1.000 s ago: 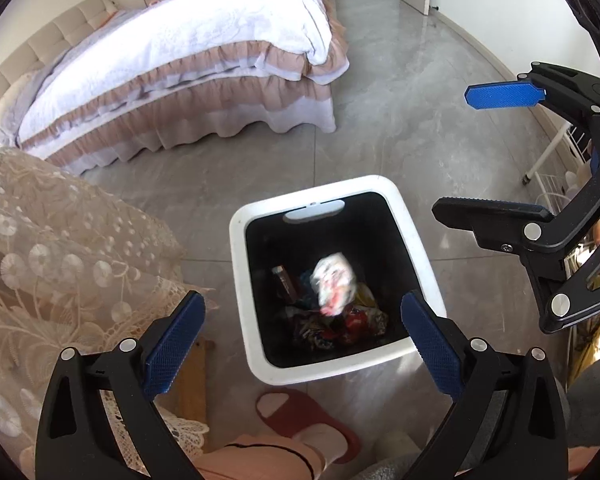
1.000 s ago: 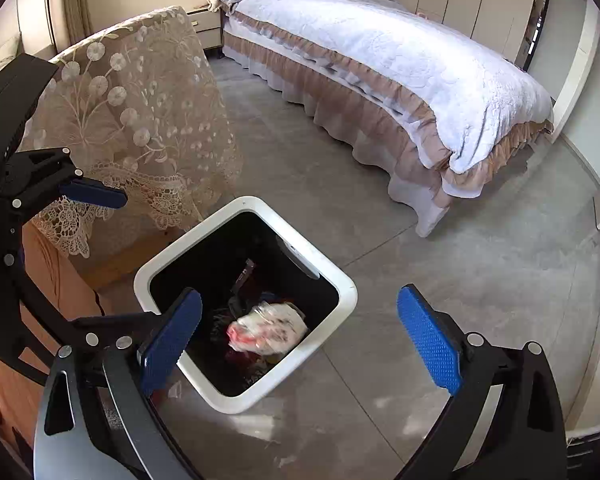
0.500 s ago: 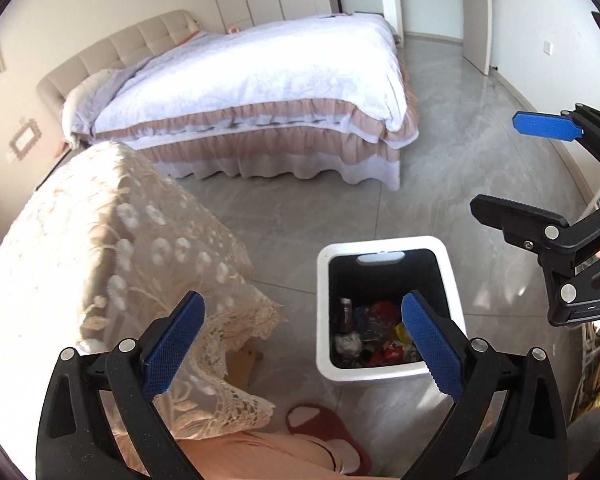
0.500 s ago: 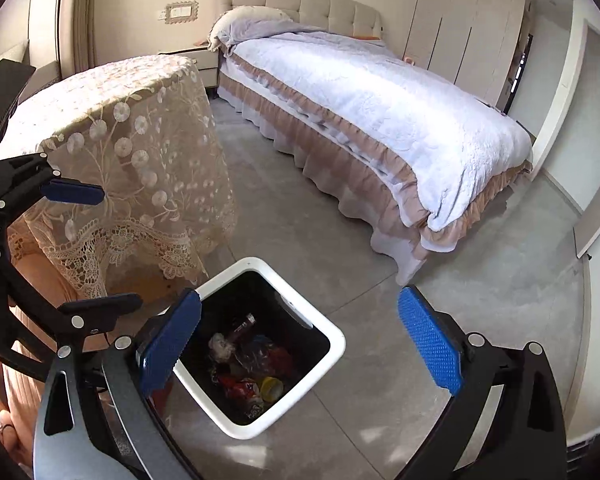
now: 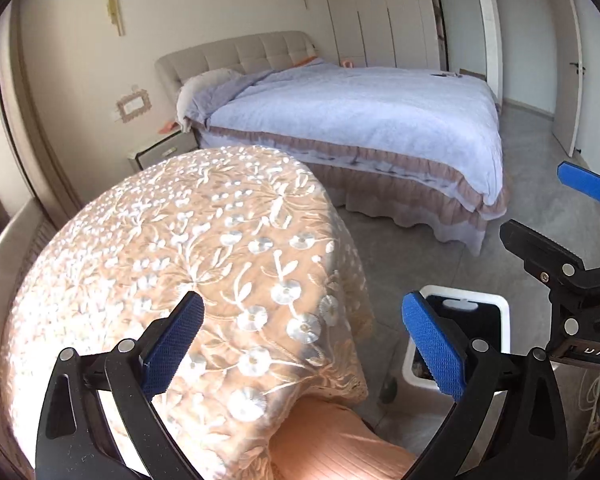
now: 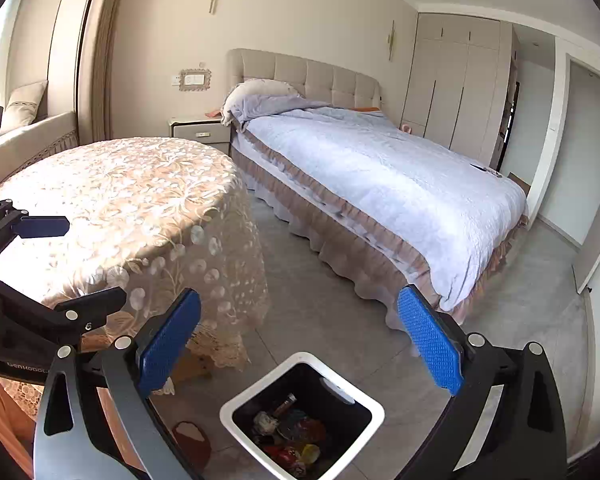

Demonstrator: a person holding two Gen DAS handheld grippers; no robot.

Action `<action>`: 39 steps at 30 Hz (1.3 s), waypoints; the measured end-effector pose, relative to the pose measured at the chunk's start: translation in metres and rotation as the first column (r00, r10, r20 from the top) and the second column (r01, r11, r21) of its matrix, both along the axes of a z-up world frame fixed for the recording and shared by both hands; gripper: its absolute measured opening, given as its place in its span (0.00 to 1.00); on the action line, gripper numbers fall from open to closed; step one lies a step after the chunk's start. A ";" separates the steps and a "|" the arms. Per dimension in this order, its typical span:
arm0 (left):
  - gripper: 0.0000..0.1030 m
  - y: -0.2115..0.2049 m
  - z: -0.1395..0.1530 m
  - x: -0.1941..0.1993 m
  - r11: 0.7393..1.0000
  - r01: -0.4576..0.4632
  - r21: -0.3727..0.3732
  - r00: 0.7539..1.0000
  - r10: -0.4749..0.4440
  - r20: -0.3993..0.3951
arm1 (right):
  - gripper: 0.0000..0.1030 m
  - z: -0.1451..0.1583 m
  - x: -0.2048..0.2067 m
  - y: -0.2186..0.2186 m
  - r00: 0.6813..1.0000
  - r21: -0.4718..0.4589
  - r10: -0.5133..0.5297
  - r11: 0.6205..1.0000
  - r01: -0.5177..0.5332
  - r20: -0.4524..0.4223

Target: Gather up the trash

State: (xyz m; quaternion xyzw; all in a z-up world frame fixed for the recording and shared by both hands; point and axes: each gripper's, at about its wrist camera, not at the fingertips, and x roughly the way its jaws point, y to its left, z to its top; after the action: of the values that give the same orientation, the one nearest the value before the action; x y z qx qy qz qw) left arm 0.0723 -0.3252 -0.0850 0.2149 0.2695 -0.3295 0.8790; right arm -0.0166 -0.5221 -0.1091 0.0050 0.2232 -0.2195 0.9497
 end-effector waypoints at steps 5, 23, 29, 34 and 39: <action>0.95 0.047 0.013 0.016 0.992 -0.109 -0.071 0.994 0.108 -0.010 | 0.95 0.019 0.020 0.023 0.999 0.033 0.022 0.999 -0.023 0.041; 0.95 0.173 0.023 0.042 0.902 -0.396 -0.170 0.916 0.402 0.002 | 0.95 0.059 0.066 0.143 0.980 -0.004 0.134 0.991 -0.135 0.147; 0.95 0.202 0.025 0.046 0.873 -0.445 -0.203 0.892 0.452 -0.011 | 0.95 0.064 0.076 0.176 0.970 -0.022 0.188 0.982 -0.187 0.152; 0.95 0.218 0.025 0.049 0.856 -0.470 -0.217 0.880 0.475 -0.033 | 0.95 0.067 0.085 0.194 0.969 -0.003 0.201 0.979 -0.202 0.146; 0.95 0.227 0.024 0.051 0.840 -0.498 -0.216 0.864 0.503 -0.036 | 0.95 0.070 0.090 0.206 0.969 0.014 0.206 0.978 -0.209 0.140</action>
State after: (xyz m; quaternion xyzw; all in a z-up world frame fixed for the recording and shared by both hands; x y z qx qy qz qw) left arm 0.1229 -0.0979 -0.0607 0.0432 0.2688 -0.1139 0.9555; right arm 0.0731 -0.3156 -0.0393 0.0103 0.1596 -0.1148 0.9804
